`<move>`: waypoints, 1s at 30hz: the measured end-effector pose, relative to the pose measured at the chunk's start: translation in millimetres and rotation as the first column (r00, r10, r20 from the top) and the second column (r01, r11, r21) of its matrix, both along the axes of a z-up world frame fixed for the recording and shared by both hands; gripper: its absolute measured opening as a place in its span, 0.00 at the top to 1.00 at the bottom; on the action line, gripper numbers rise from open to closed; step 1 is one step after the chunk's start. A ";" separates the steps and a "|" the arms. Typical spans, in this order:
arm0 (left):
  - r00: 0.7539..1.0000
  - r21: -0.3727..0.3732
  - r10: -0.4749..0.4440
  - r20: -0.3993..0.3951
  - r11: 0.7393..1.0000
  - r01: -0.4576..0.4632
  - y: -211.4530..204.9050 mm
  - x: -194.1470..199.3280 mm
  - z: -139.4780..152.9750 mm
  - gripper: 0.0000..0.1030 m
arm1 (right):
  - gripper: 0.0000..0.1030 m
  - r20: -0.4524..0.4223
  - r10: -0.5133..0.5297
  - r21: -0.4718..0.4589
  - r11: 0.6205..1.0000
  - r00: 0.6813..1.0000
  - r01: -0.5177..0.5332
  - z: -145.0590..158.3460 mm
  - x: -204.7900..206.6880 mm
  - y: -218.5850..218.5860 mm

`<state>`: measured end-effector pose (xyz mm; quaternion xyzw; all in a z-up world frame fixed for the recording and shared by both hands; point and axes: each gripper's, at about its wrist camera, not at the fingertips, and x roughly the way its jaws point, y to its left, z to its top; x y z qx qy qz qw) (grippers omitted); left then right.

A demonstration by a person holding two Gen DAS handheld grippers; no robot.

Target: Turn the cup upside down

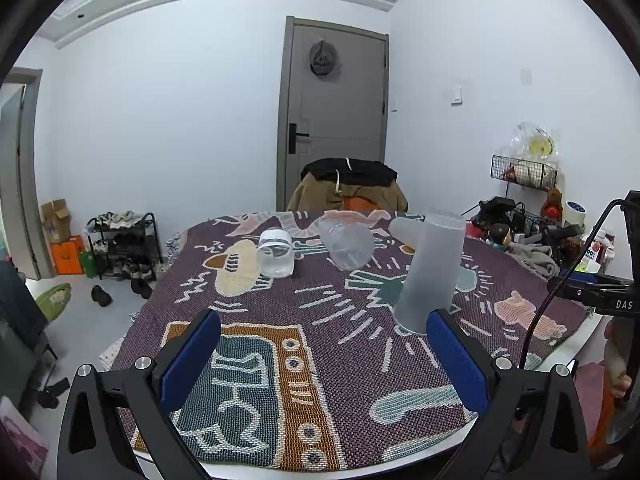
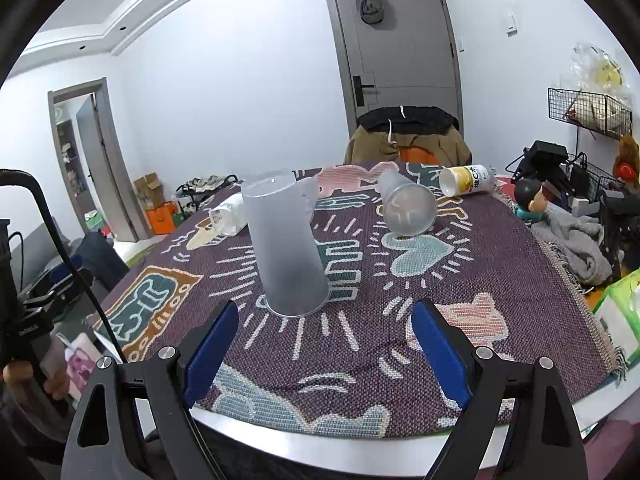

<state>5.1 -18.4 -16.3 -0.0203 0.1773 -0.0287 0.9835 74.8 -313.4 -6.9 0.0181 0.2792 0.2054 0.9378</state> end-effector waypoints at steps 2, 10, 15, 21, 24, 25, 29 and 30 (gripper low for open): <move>1.000 -0.001 -0.001 0.001 1.000 0.001 0.0 0.0 -0.2 0.00 | 0.14 0.001 0.000 -0.002 1.000 1.000 0.000 -0.1 0.0 0.1; 1.000 -0.001 0.001 0.002 1.000 -0.001 0.1 -0.1 -0.1 0.00 | 0.14 -0.001 -0.001 0.000 1.000 1.000 0.001 0.1 0.0 0.0; 1.000 0.001 0.001 0.001 1.000 -0.001 -0.3 0.2 0.3 0.00 | 0.14 0.000 -0.002 -0.005 1.000 1.000 0.002 -0.2 0.4 0.2; 1.000 0.000 -0.001 0.002 1.000 0.001 0.6 0.2 2.2 0.00 | 0.14 -0.002 0.000 -0.007 1.000 1.000 0.000 -0.8 0.6 1.5; 1.000 0.002 0.000 0.002 1.000 0.000 0.6 0.0 2.3 0.00 | 0.14 -0.001 -0.001 -0.008 1.000 1.000 0.001 -0.6 0.6 1.4; 1.000 0.001 0.000 0.003 1.000 0.000 0.7 0.0 2.4 0.00 | 0.14 -0.001 -0.001 -0.008 1.000 1.000 0.001 -0.7 0.6 1.5; 1.000 0.001 0.000 0.002 1.000 0.000 0.1 0.3 1.9 0.00 | 0.14 0.000 -0.002 -0.008 1.000 1.000 0.002 -0.5 0.5 1.5; 1.000 0.001 -0.001 0.001 1.000 0.001 0.2 0.6 2.0 0.00 | 0.14 0.001 -0.002 -0.010 1.000 1.000 0.002 -0.8 0.8 1.7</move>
